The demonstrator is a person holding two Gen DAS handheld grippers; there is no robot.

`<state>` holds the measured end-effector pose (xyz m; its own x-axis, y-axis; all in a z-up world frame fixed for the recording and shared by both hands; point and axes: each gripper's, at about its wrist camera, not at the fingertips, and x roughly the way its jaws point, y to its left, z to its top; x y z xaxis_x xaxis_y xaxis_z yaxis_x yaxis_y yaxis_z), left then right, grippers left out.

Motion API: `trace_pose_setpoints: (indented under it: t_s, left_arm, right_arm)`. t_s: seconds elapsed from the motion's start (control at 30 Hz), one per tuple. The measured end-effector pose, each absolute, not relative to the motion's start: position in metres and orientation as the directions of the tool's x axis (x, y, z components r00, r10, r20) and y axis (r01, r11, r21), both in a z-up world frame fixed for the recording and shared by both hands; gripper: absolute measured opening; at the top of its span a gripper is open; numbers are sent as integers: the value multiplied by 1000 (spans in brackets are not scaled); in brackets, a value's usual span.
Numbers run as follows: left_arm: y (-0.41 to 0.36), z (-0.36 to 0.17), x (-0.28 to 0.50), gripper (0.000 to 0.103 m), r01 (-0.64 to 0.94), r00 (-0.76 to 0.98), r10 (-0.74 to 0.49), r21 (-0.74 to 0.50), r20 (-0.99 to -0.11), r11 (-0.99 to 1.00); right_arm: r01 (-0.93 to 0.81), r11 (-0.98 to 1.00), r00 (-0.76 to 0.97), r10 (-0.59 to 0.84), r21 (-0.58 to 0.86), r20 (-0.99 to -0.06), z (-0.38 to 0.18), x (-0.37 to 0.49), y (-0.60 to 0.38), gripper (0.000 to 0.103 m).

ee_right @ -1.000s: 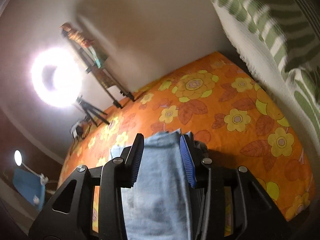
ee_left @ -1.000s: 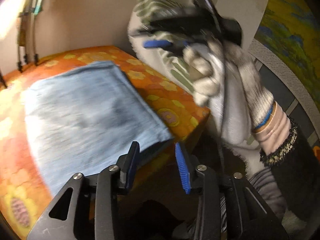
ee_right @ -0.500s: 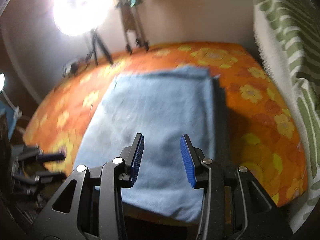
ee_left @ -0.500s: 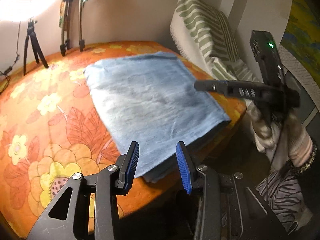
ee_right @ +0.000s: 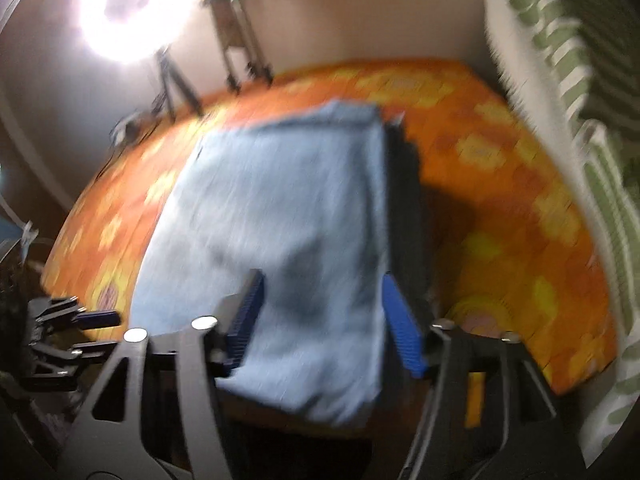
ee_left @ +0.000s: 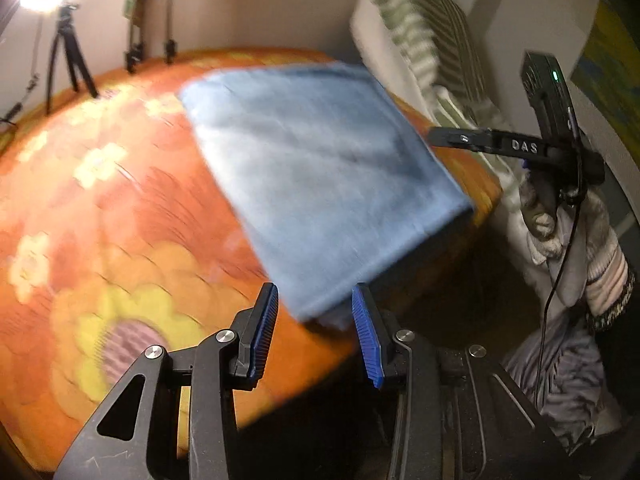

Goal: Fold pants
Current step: 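Grasp the folded jeans bundle with both tools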

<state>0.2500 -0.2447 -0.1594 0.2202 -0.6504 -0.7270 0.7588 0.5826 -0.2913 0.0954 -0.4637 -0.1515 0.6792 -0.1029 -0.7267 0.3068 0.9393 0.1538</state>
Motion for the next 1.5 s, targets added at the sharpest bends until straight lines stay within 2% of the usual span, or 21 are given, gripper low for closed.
trace_pose_setpoints:
  t_s: [0.03,0.1,0.17,0.23,0.5,0.9,1.07,1.17,1.23,1.3,1.33,1.5]
  left_arm:
    - [-242,-155,261,37,738,233,-657,-310,-717,600]
    - [-239,-151,279,37,697,247,-673,-355,-697,623]
    - [-240,-149,296,38,668,262,-687,-387,-678,636]
    - [-246,-152,312,46,647,266,-696,-412,-667,642]
    - [-280,-171,359,46,629,229,-696,-442,-681,640]
    - [-291,-190,396,46,579,188,-741,-536,-645,614]
    - [-299,-193,401,47,576,180,-751,-551,-635,604]
    - [-299,-197,405,47,566,168,-760,-570,-628,596]
    - [-298,-198,407,47,556,166,-769,-586,-617,590]
    - [-299,-197,407,47,554,167,-773,-591,-612,586]
    - [-300,-197,408,47,553,167,-776,-593,-608,584]
    - [-304,-198,409,46,548,166,-786,-607,-596,576]
  right_arm:
    - [320,934,688,-116,157,-716,-148,100,-469,79]
    - [336,923,696,-111,185,-709,-144,115,-480,83]
    - [353,910,692,-100,215,-715,-146,132,-493,83]
    - [388,890,687,-106,240,-719,-150,147,-506,83]
    - [412,890,617,-116,194,-778,-177,182,-529,84]
    - [373,875,651,-9,308,-759,-194,190,-555,84]
    - [332,847,675,94,415,-732,-203,200,-567,84]
    - [299,858,683,114,418,-721,-203,205,-567,84]
    - [276,859,690,136,432,-711,-203,207,-567,82]
    - [253,853,694,170,457,-700,-204,207,-566,70]
    - [229,833,695,223,504,-684,-207,208,-567,58]
    - [213,822,703,246,528,-668,-210,206,-562,46]
